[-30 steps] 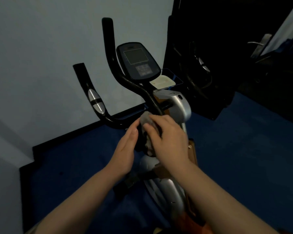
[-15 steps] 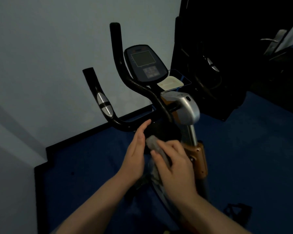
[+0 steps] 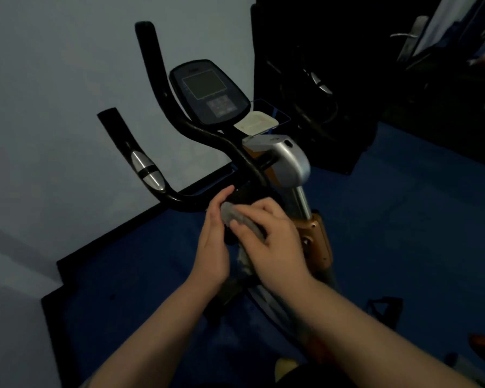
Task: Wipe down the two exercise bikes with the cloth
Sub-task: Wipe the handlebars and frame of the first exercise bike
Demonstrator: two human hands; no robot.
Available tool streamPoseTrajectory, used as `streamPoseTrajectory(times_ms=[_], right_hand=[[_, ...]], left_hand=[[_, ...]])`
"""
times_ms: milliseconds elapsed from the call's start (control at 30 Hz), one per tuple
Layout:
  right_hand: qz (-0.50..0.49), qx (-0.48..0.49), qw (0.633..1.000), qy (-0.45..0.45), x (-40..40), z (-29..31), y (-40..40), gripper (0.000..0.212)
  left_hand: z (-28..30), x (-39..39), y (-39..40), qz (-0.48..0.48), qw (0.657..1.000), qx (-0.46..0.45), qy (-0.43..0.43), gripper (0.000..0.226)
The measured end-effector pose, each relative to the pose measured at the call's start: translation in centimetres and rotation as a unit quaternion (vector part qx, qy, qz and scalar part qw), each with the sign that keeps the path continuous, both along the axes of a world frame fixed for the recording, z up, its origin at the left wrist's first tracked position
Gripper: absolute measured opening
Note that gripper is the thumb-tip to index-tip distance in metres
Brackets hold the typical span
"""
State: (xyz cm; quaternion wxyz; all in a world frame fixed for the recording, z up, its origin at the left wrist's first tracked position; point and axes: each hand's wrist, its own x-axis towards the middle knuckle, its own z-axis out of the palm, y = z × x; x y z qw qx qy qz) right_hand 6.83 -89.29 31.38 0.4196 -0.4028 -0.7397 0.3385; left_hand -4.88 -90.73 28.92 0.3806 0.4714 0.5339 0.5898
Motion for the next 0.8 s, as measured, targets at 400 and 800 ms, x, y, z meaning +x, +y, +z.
streamPoseTrajectory(times_ms=[400, 800], right_hand=[[-0.163, 0.148, 0.953, -0.208, -0.4, 0.2, 0.4, 0.031], [-0.167, 0.016, 0.982, -0.083, 2.2, 2.7, 4.7, 0.028]], left_hand=[[3.2, -0.7, 4.0, -0.021, 0.995, -0.057, 0.084, 0.034], [2.3, -0.4, 3.7, 0.001, 0.987, -0.015, 0.159, 0.031]])
